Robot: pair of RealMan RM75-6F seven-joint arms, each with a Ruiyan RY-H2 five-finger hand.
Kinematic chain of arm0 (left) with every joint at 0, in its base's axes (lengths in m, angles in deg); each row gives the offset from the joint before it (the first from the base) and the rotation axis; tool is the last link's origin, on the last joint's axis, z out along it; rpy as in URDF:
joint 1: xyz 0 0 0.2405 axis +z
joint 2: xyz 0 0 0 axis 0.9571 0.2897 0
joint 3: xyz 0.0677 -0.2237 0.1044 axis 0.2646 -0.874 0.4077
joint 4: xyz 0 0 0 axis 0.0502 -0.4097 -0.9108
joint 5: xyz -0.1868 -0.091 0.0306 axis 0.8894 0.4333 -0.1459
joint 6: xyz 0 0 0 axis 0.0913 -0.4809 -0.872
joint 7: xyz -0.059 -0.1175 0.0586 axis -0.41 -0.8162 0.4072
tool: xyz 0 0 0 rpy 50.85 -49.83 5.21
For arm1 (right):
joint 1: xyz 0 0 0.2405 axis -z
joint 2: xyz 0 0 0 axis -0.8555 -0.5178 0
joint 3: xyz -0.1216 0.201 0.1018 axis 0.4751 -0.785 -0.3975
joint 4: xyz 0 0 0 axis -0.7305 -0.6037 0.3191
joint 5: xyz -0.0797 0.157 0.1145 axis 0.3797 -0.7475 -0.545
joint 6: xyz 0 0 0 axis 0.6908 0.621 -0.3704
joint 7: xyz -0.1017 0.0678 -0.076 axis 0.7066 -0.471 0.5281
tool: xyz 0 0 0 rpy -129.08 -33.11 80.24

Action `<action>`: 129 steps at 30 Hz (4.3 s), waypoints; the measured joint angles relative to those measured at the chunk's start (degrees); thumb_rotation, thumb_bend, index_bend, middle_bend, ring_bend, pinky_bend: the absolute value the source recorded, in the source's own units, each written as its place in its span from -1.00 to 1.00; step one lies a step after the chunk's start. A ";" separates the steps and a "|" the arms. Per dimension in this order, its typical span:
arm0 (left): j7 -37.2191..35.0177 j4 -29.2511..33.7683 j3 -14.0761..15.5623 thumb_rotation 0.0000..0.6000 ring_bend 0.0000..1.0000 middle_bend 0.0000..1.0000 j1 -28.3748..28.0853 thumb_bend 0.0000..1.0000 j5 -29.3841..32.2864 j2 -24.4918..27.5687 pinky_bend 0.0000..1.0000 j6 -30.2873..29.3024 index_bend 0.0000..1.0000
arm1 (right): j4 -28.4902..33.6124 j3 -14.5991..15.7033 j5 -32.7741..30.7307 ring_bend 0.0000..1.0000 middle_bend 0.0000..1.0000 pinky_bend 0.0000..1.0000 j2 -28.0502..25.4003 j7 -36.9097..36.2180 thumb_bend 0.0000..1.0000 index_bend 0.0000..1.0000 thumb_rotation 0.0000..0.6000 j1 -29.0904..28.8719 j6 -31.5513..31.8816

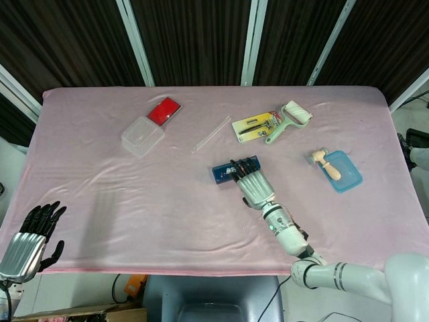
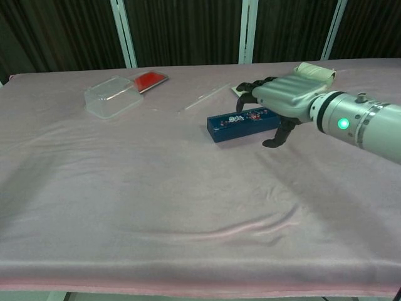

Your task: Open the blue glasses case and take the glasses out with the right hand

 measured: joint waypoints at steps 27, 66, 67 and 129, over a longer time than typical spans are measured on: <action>2.81 0.60 -0.58 1.00 -1.00 -1.00 -0.92 -0.08 2.34 -0.86 -0.93 2.79 -1.00 | -30.53 -3.35 2.57 -1.00 -1.00 -1.00 11.77 -13.54 -0.07 0.06 1.00 -6.19 -6.17; 2.23 0.21 -0.18 1.00 -1.00 -1.00 -1.10 -0.08 1.62 -0.79 -0.93 2.74 -1.00 | -29.87 -5.19 -2.38 -1.00 -0.92 -1.00 11.78 -8.42 0.22 0.29 1.00 -7.13 -7.65; 2.30 0.25 -0.18 1.00 -1.00 -1.00 -1.11 -0.08 1.64 -0.80 -0.93 2.79 -1.00 | -29.90 -5.26 -2.47 -1.00 -0.92 -1.00 11.82 -8.33 0.22 0.29 1.00 -7.26 -7.64; 4.35 1.02 0.36 1.00 -1.00 -1.00 -1.97 0.00 2.49 -1.21 -0.93 4.89 -1.00 | -9.73 0.05 -0.29 -1.00 -0.95 -1.00 2.38 -10.77 0.27 -0.15 1.00 -5.57 -5.96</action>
